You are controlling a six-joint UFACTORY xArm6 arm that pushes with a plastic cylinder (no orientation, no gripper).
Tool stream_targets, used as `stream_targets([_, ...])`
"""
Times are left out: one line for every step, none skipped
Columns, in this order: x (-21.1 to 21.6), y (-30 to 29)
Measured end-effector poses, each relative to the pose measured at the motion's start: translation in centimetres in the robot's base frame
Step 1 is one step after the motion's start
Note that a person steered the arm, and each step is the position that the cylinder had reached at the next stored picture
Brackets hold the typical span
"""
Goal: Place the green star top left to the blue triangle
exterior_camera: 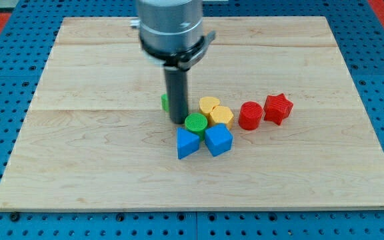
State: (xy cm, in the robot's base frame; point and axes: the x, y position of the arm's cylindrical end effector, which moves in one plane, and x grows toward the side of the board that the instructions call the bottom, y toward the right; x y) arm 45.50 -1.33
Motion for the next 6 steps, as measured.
stream_targets([-0.3,6.0])
stream_targets([-1.6,9.6])
stream_targets([-1.8,5.3])
stream_targets([-1.5,-2.3])
stream_targets([0.6,-7.6])
stream_targets([8.5,-7.7])
